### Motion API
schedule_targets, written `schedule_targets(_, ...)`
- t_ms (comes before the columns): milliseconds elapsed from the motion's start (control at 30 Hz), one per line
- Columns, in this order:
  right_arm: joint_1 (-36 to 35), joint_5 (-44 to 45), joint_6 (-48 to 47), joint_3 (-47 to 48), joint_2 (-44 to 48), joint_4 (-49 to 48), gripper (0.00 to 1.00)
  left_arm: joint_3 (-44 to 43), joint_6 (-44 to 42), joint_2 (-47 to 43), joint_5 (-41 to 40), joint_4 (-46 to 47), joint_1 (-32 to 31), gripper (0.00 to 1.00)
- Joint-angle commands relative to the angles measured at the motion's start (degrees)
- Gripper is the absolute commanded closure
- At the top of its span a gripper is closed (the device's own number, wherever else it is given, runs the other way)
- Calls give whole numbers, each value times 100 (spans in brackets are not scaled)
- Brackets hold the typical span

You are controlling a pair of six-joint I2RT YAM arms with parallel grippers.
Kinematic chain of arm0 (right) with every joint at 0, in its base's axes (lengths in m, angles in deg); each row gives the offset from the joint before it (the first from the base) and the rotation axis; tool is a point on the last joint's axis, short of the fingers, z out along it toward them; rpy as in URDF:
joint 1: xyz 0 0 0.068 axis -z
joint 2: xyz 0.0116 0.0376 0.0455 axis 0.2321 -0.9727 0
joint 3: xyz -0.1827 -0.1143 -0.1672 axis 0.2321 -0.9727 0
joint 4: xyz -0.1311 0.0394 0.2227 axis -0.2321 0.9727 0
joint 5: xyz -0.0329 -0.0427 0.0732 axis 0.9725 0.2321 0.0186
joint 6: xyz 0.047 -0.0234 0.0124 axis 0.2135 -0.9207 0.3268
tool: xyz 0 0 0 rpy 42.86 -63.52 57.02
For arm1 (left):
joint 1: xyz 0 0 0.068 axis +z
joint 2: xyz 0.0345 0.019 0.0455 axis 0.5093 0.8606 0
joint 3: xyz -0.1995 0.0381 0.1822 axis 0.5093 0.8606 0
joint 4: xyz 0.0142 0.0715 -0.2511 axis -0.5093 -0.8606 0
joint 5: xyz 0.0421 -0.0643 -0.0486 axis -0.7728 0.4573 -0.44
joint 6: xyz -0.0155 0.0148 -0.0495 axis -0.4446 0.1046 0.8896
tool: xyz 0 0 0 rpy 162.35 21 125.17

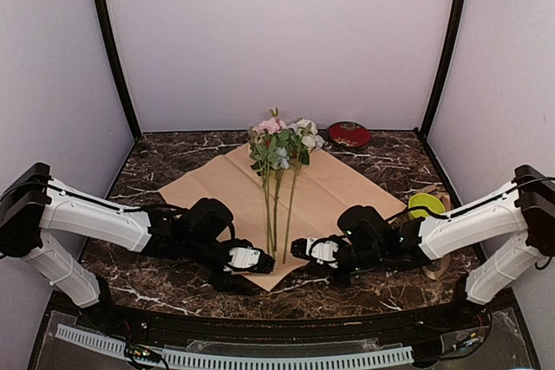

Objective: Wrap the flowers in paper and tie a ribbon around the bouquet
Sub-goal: Pass from the left arm to the right, then fold the flattened wrapping paper at the center of the board.

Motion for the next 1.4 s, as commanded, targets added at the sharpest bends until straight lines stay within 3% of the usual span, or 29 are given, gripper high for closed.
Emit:
schedule_targets(0, 336, -580, 627, 349, -184, 90, 100, 83, -48, -205, -337, -222, 20, 29)
schedule_targets(133, 584, -857, 882, 577, -373, 258, 100, 204, -107, -205, -631, -132, 20, 30)
schedule_targets(300, 842, -1086, 1090, 728, -581, 406, 100, 119, 65, -164, -759, -245, 50, 39)
schedule_targets(533, 1191, -1303, 1486, 1046, -1047, 705, 100, 31, 404, -299, -870, -435, 438, 33)
schedule_targets(700, 1239, -1339, 1520, 1301, -1288, 880, 100, -165, 900, -399, -295, -647, 678, 32)
schedule_targets(867, 1356, -1328, 1585, 1370, -1316, 929, 100, -152, 1566, -587, -144, -651, 688, 30)
schedule_targets(1100, 1386, -1344, 1659, 1453, -1356, 923, 100, 58, 3238, -734, -476, 51, 793, 25)
schedule_targets(1367, 1404, -1276, 1670, 1595, -1451, 960, 100, 235, 4097, -227, -753, 407, 882, 42)
